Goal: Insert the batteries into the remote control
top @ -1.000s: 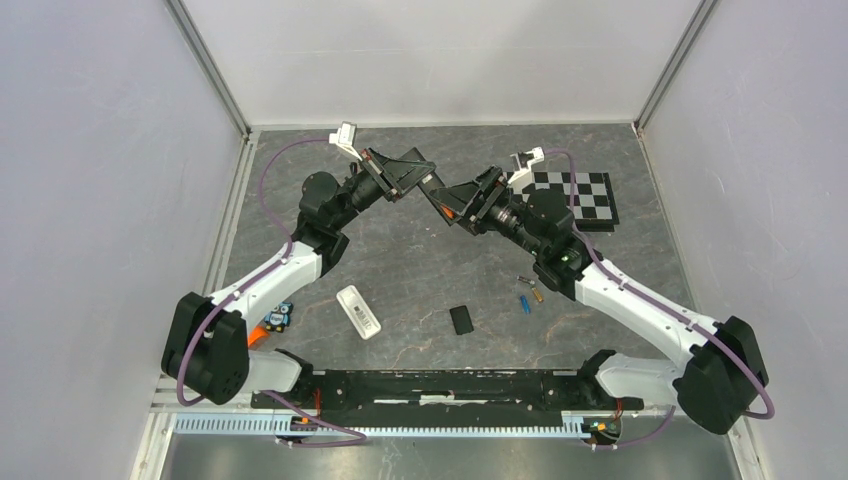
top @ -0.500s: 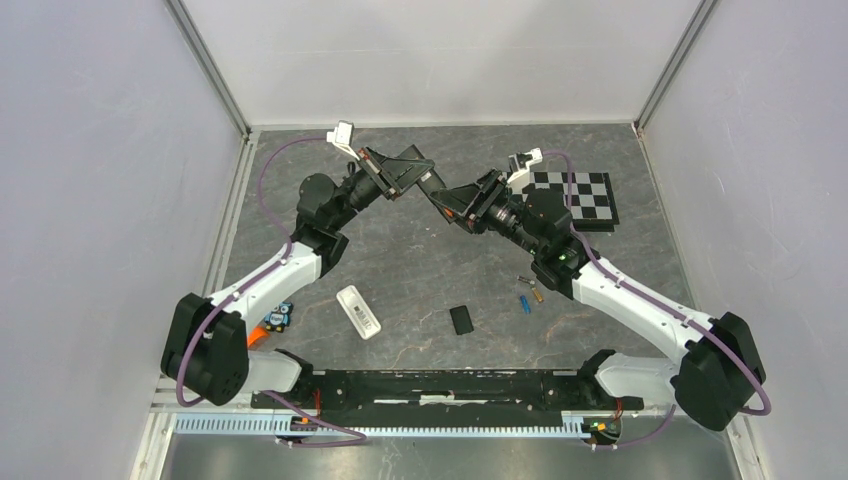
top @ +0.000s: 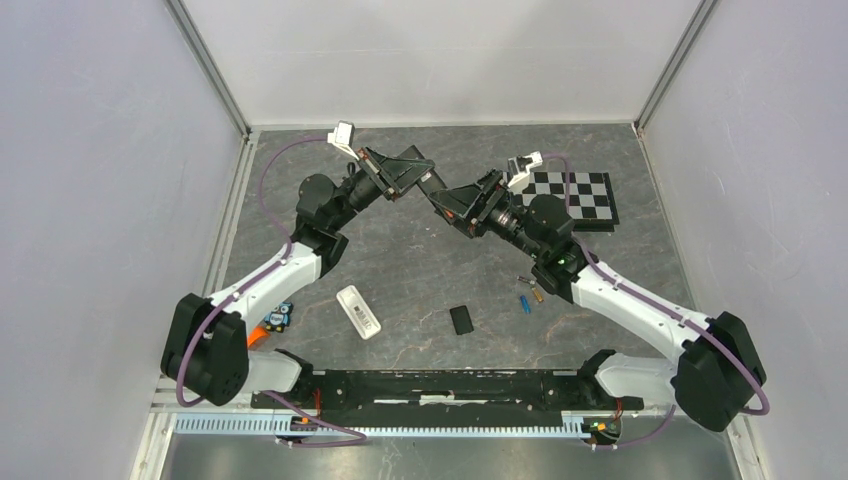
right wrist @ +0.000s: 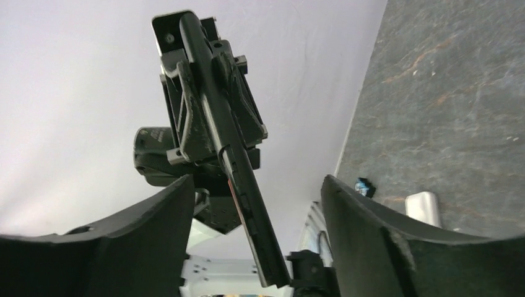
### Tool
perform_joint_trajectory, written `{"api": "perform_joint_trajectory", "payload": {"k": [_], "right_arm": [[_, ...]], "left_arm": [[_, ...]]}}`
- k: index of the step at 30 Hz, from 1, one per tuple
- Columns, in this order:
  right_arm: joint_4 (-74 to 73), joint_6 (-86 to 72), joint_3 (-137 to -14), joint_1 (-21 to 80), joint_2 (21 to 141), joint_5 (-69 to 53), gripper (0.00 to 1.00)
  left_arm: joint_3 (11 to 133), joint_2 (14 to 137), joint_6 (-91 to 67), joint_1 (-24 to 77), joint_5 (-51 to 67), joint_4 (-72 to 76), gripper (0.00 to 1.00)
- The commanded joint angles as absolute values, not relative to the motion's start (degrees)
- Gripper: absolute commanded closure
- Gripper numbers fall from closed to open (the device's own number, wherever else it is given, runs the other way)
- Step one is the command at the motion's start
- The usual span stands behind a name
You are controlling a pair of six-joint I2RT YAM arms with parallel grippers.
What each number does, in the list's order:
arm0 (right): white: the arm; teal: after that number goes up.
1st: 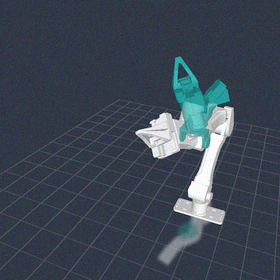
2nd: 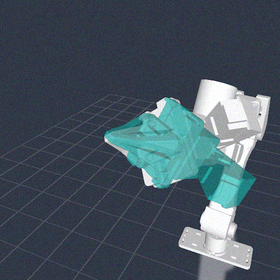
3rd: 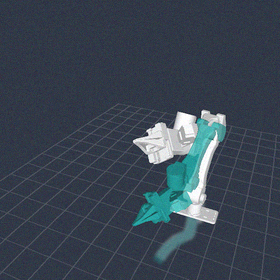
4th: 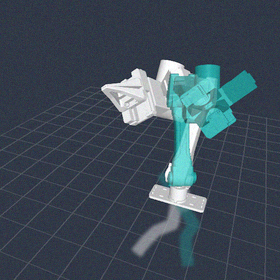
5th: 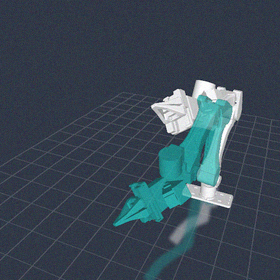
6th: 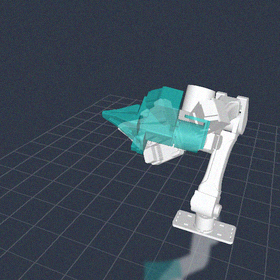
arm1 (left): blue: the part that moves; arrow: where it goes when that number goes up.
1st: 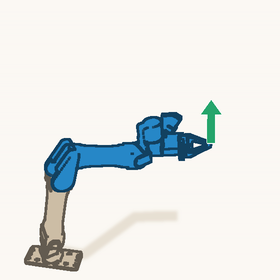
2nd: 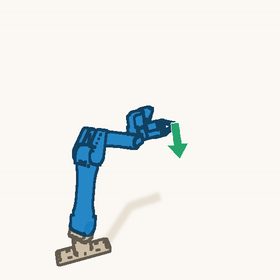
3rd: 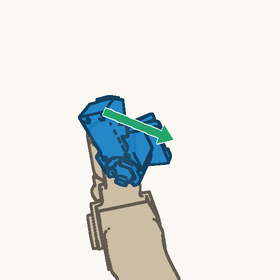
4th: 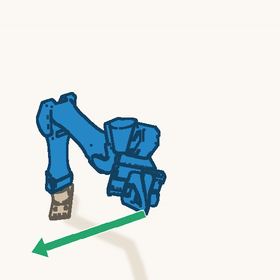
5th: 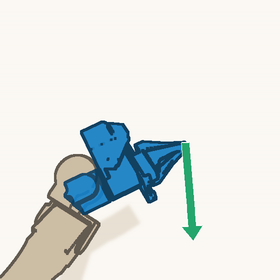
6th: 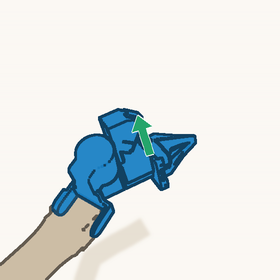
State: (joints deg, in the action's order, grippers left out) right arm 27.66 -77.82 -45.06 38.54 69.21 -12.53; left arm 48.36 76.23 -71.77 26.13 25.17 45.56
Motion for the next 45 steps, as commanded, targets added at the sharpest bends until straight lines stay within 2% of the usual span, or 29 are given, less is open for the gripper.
{"api": "perform_joint_trajectory", "payload": {"k": [1, 4, 7, 10, 13, 17, 19, 22, 25, 31, 34, 45], "right_arm": [[30.54, -72.69, -44.9, 37.31, 66.54, -13.38, 0.13], [27.92, -66.25, -45.19, 34.95, 63.7, -14.25, 0.05], [18.44, -57.65, -46.82, 32.34, 59.8, -12.76, 0.06], [3.21, -47.76, -51.86, 31.17, 57.42, -6.13, 0.09], [-13.02, -37.68, -57.74, 30.54, 58.42, -0.51, 0.17], [-27.79, -28.59, -61.17, 30.5, 60.61, 5.58, 0.42], [-33.72, -24.96, -61.14, 30.48, 61.32, 8.8, 0.48], [-42.71, -21.01, -61.42, 30.57, 63.61, 12.43, 0.51], [-44.62, -19.66, -57.33, 30.6, 64.45, 11.44, 0.55], [-40.53, -20.54, -46.39, 30.82, 65.69, 5.39, 0.65], [-38.31, -20.74, -43.23, 31.11, 66.93, 4.79, 0.67], [-37.59, -21.06, -42.45, 30.87, 71.35, 16.81, 0.68]], "left_arm": [[49.07, 73.83, -71.2, 25.91, 25.4, 46.33, 0.98], [48.15, 73.3, -69.52, 25.05, 25.66, 44.92, 0.98], [47.05, 72.76, -67.01, 23.35, 26.49, 42.63, 0.98], [44.65, 72.28, -65.82, 20.69, 26.96, 41.21, 0.98], [42.14, 71.54, -64.27, 18.66, 27.5, 40.32, 0.98], [40.8, 69.67, -59.34, 17.49, 27.51, 34.76, 0.98], [40.48, 68.75, -57.37, 17.36, 27.13, 32.24, 0.98], [39.9, 67.7, -55.7, 17.4, 26.48, 30.1, 0.98], [38.88, 67.08, -55.37, 17.4, 25.74, 29.66, 0.98], [38.01, 67.0, -55.72, 17.4, 25.49, 29.66, 0.98], [37.71, 66.71, -55.72, 17.39, 25.43, 29.7, 0.98], [37.45, 66.36, -55.76, 17.4, 25.23, 29.7, 0.98]]}}
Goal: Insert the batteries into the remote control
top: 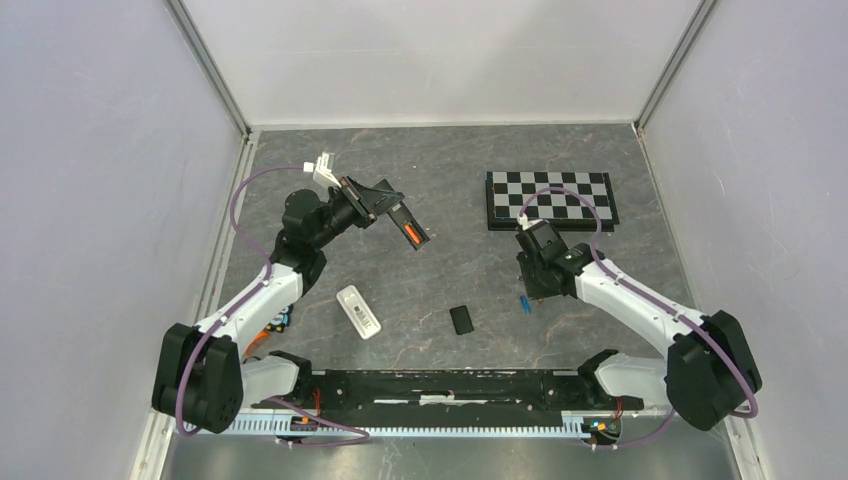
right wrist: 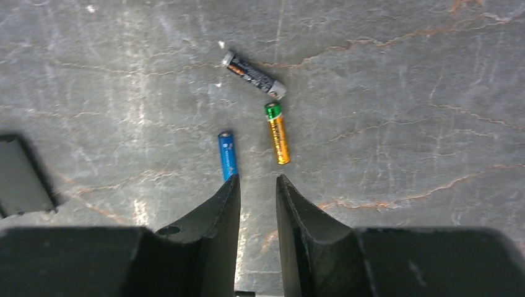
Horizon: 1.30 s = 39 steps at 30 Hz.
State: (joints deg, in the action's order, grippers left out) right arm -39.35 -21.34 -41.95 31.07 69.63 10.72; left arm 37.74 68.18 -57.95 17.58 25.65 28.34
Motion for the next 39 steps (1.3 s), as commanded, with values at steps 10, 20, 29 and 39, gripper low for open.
{"api": "perform_joint_trajectory", "payload": {"k": [10, 20, 29, 39], "right_arm": [[-32.73, -19.72, -41.4, 29.94, 75.04, 14.89, 0.64], [-28.97, -17.42, -41.46, 28.65, 78.22, 12.99, 0.6], [-27.2, -12.72, -45.18, 27.34, 85.12, 12.87, 0.55], [-23.8, -9.46, -45.18, 23.13, 88.31, 9.4, 0.6]], "left_arm": [[38.15, 66.88, -55.55, 17.4, 25.44, 29.42, 0.98], [38.56, 67.32, -54.94, 17.4, 25.44, 28.93, 0.98], [39.67, 68.25, -54.5, 17.4, 25.57, 28.57, 0.98], [40.93, 68.78, -53.7, 17.4, 25.33, 27.42, 0.98]]}}
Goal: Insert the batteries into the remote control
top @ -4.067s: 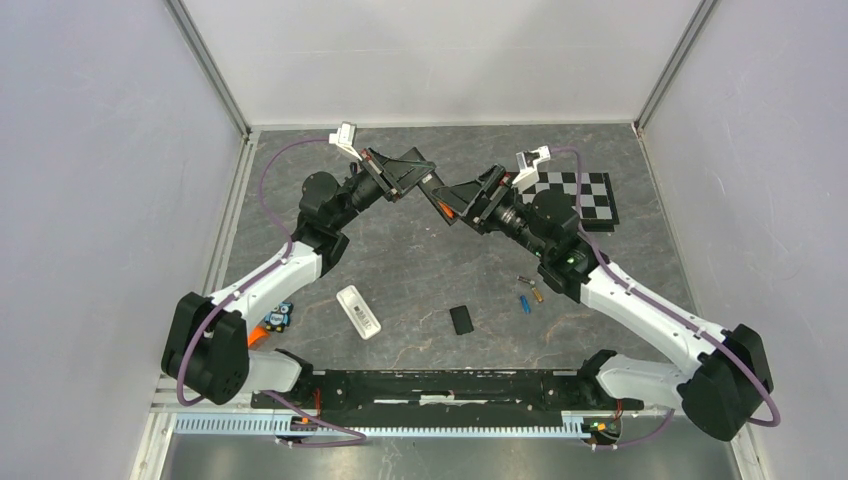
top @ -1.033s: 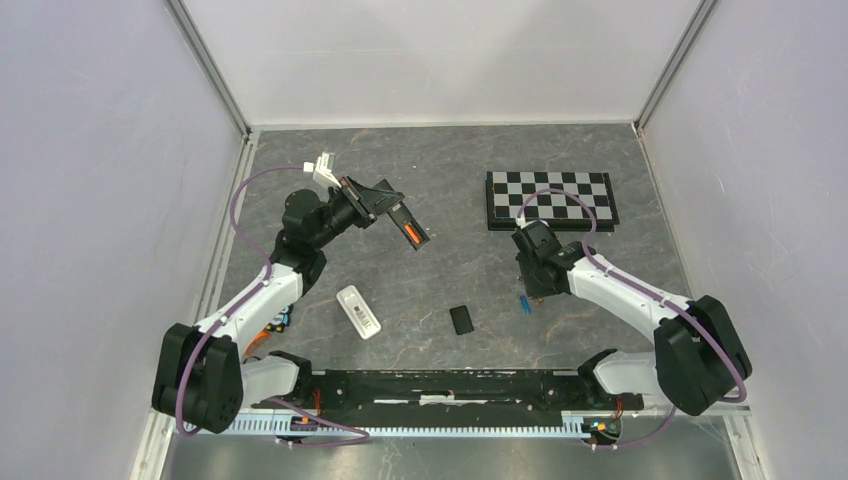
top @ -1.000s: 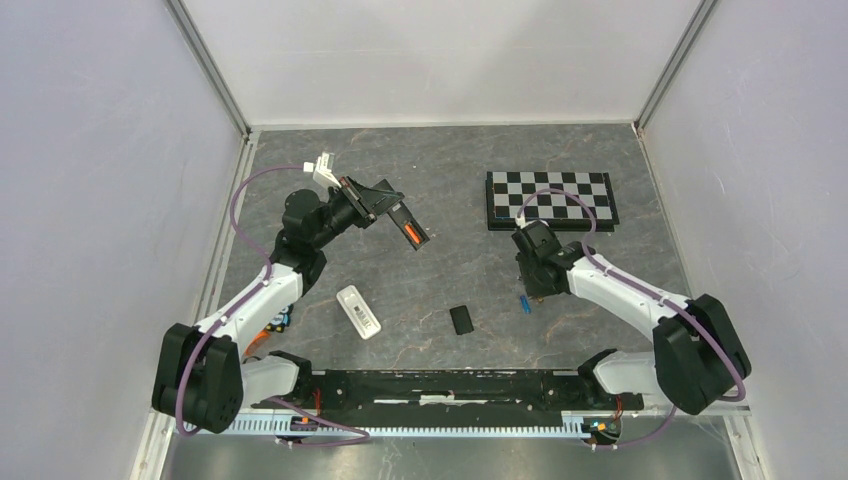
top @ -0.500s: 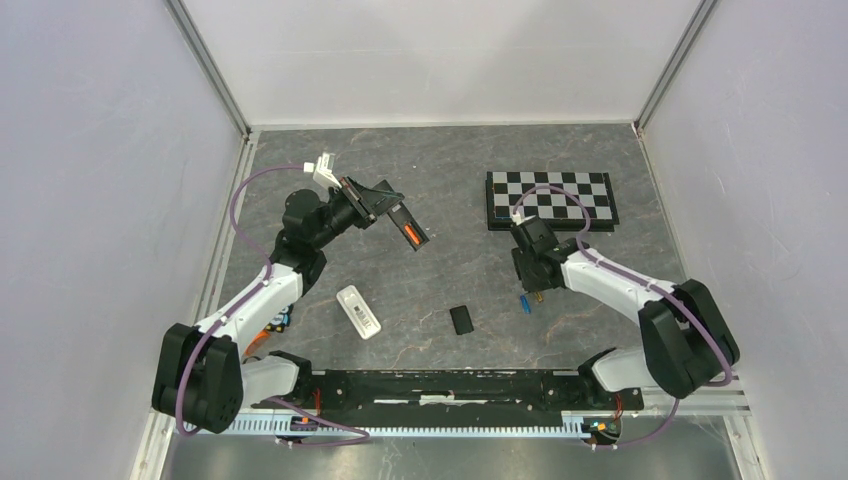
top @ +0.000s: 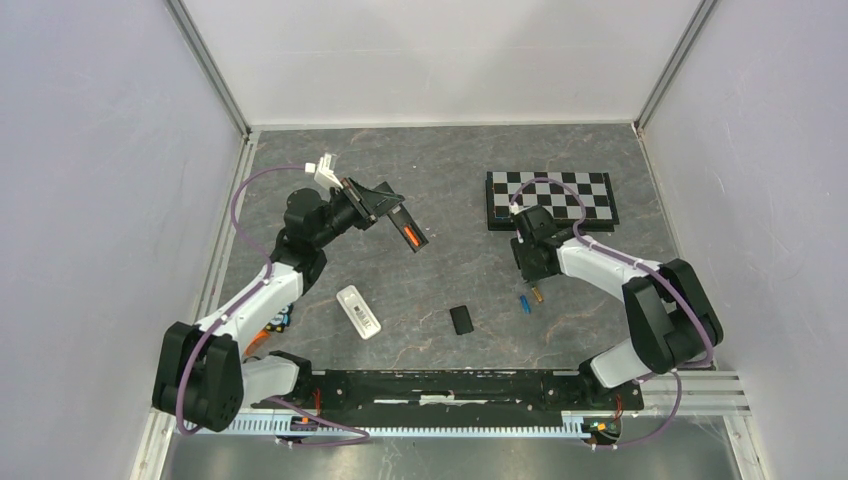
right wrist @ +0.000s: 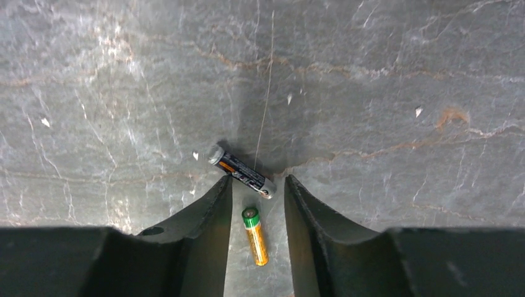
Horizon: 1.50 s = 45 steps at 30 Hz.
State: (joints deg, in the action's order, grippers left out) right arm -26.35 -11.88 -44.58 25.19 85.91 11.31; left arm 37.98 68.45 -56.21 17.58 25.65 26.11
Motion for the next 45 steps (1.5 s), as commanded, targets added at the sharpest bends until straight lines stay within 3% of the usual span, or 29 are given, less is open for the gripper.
{"api": "perform_joint_trajectory", "payload": {"k": [1, 12, 21, 32, 45], "right_arm": [[-23.58, -9.05, -45.09, 22.82, 88.49, 8.7, 0.62], [-21.99, -8.72, -45.15, 21.93, 89.81, 5.52, 0.82], [-15.11, -11.09, -45.35, 22.08, 86.33, 0.14, 0.88], [-9.96, -17.66, -48.26, 25.14, 73.91, -20.45, 0.89], [-15.66, -19.61, -55.24, 33.43, 73.51, -26.64, 0.87]], "left_arm": [[41.07, 68.91, -53.77, 17.4, 25.4, 27.42, 0.98], [41.77, 71.34, -54.79, 17.4, 26.5, 28.48, 0.98], [40.89, 75.05, -58.43, 18.71, 29.23, 31.71, 0.98], [44.39, 86.48, -59.84, 25.58, 31.77, 32.93, 0.98], [46.04, 93.28, -64.37, 27.08, 33.84, 39.19, 0.98]]}}
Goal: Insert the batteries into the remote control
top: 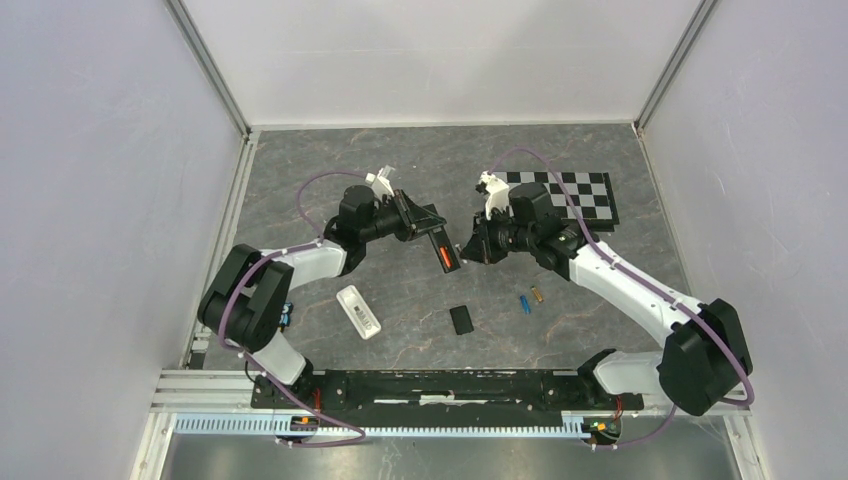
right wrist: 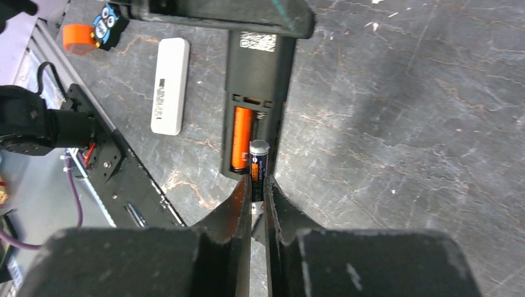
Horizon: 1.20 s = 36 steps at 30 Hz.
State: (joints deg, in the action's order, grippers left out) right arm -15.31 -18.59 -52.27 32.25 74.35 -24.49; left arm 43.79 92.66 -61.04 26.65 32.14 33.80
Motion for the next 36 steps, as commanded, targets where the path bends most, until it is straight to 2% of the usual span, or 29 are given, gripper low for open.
{"api": "perform_joint_trajectory", "payload": {"k": [1, 21, 24, 30, 36], "right_arm": [[-15.8, -19.62, -55.44, 33.61, 73.7, -26.3, 0.87], [-16.72, -18.03, -56.32, 35.59, 76.75, -22.71, 0.77], [-16.72, -17.98, -56.49, 35.68, 76.79, -22.31, 0.7], [-15.7, -19.03, -56.36, 35.65, 75.9, -22.34, 0.65], [-13.72, -21.56, -57.27, 35.51, 73.12, -21.6, 0.46]], "left_arm": [[45.97, 93.26, -64.48, 27.07, 33.85, 39.35, 0.98], [45.28, 92.93, -67.24, 27.51, 33.88, 41.57, 0.98], [45.27, 92.89, -67.07, 27.53, 33.77, 41.32, 0.98], [45.15, 92.9, -67.73, 27.51, 33.54, 41.25, 0.98], [45.2, 92.89, -71.28, 27.51, 33.18, 43.14, 0.98]]}}
